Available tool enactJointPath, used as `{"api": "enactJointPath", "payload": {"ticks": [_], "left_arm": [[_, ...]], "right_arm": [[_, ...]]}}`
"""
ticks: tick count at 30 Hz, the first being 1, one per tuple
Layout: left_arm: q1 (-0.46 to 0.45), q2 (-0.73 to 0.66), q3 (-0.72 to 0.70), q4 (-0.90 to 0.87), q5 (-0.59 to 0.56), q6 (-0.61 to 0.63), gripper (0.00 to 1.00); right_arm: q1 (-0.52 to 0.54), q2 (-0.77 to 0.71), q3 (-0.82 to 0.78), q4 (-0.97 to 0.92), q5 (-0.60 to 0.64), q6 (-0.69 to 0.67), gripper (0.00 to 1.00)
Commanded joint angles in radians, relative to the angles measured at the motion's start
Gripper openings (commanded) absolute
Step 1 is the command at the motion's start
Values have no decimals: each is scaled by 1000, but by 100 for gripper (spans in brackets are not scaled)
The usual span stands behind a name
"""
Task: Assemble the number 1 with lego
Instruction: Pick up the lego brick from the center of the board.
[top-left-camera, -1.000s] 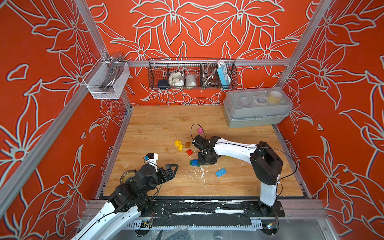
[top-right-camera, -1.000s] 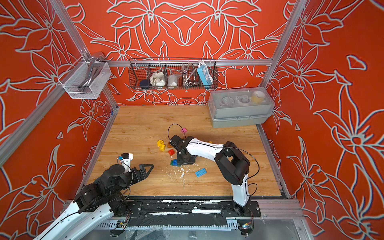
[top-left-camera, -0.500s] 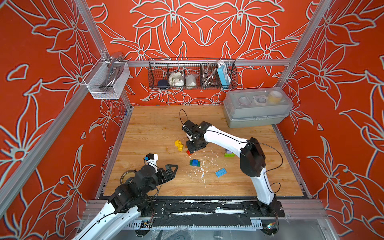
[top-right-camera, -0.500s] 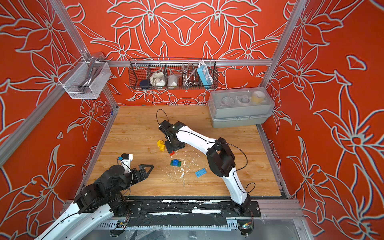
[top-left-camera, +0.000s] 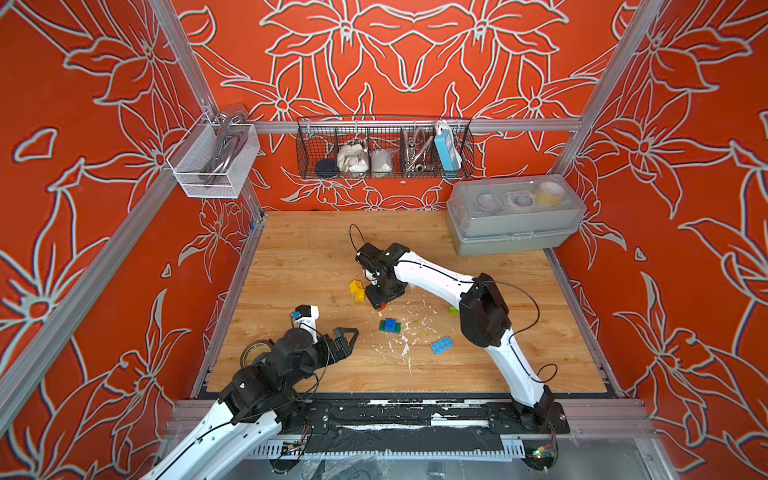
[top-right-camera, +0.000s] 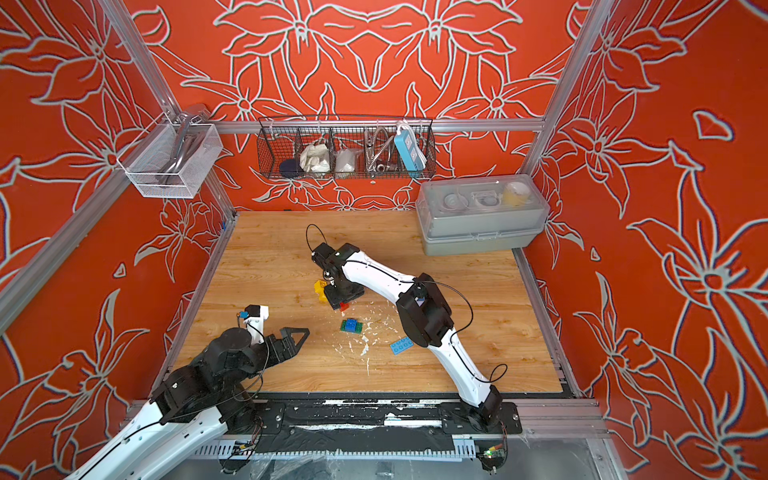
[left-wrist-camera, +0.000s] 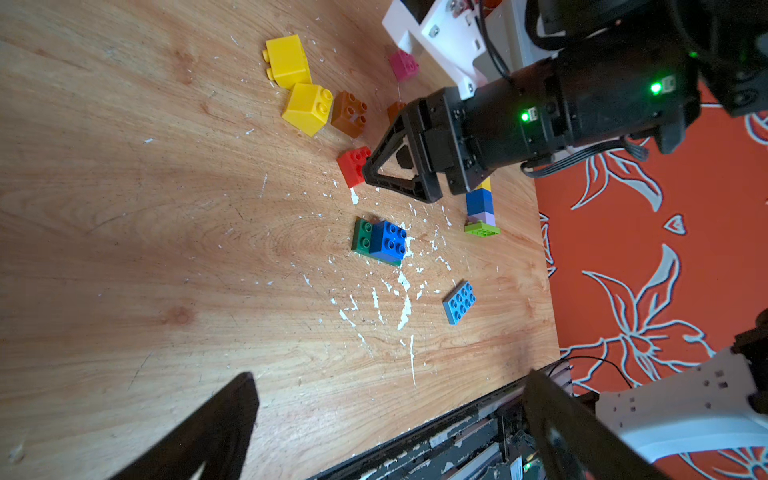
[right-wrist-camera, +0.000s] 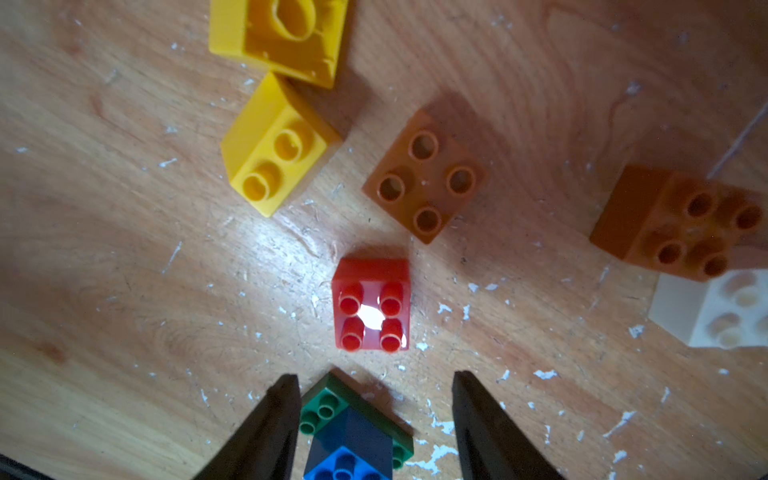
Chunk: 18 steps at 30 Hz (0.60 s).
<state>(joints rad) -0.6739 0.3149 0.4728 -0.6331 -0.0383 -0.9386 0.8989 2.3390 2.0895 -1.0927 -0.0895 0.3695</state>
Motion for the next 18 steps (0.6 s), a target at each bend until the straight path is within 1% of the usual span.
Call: {"api": "enactJointPath", "payload": {"ticks": [1,6,9,12,18], "left_arm": [[7,6,-1,24,11,23,100],[7,10,-2,26,9,23,100],[7,10,-2,26,8,20,100],[8,9,-2,24,7,20,100],[8,0,-4,21,3,17,100]], "right_arm": [[1,49,49,-45,-4,-6,60],[-7,72,70,-47,11,11,60],[-8,79,71,-40,11,30,56],[-9,87,72,-33,20,63,54],[-8,94,74,-15,33,134,52]]}}
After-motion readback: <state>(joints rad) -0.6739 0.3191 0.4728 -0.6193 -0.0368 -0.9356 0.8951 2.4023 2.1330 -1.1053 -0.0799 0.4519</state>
